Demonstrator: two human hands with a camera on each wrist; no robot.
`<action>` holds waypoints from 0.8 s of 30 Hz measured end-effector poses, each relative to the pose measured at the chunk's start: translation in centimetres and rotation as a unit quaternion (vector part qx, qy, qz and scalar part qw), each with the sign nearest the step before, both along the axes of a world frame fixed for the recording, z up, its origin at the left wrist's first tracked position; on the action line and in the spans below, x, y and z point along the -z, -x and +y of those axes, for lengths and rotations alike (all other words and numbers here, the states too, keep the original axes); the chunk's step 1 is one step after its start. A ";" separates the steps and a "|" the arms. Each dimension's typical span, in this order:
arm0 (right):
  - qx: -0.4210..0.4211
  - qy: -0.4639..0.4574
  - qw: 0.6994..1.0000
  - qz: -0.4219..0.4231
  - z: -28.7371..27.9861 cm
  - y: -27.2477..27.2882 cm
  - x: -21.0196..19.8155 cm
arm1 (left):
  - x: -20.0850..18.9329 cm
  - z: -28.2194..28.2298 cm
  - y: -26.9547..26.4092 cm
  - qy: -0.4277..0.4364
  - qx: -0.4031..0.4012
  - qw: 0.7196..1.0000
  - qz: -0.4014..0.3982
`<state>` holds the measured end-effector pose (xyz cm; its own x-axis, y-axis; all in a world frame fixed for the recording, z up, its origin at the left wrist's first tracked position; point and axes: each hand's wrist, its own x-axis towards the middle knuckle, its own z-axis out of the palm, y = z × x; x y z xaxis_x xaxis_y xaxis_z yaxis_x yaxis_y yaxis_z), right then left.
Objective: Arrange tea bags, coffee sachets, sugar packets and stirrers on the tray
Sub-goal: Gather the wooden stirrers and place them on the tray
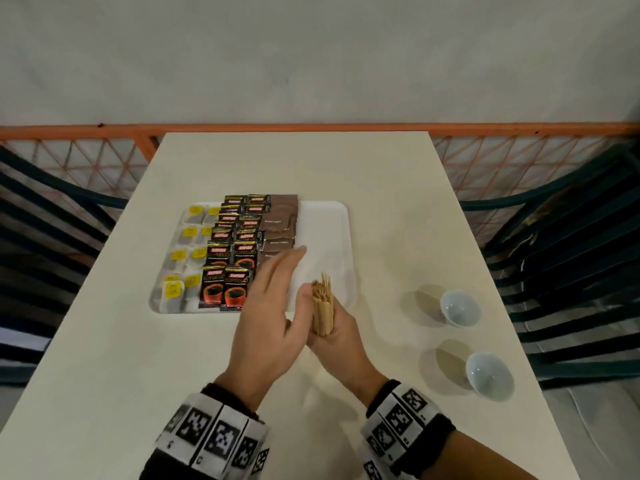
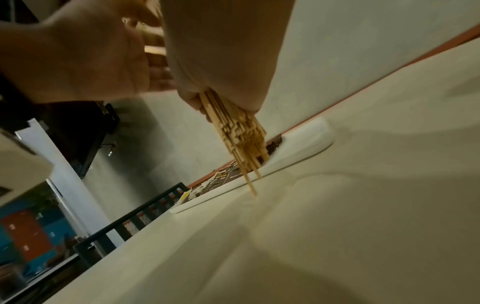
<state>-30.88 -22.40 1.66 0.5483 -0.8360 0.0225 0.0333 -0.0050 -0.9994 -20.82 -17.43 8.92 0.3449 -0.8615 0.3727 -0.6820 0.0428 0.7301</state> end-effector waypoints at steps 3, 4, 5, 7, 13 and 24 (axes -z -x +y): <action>0.005 -0.013 0.998 -0.058 -0.3 -1.3 0.2 | 0.4 -0.5 0.3 0.018 0.072 0.997 -0.037; 0.003 -0.022 0.997 -0.069 -0.3 -1.4 0.5 | 0.8 -0.4 0.4 0.027 0.079 0.996 -0.033; 0.001 -0.032 0.996 -0.086 -0.3 -1.5 0.8 | 1.1 -0.2 0.4 0.041 0.078 0.996 -0.027; -0.010 -0.032 0.996 -0.088 0.0 -1.6 1.1 | 2.0 0.1 0.5 0.065 0.062 0.995 -0.031; -0.009 -0.083 0.996 0.011 0.6 -1.2 2.2 | 5.8 -0.6 0.9 0.011 0.038 0.983 -0.178; 0.012 -0.039 0.997 0.063 -0.2 -1.3 0.1 | 3.8 0.0 -0.1 0.012 -0.029 0.979 0.200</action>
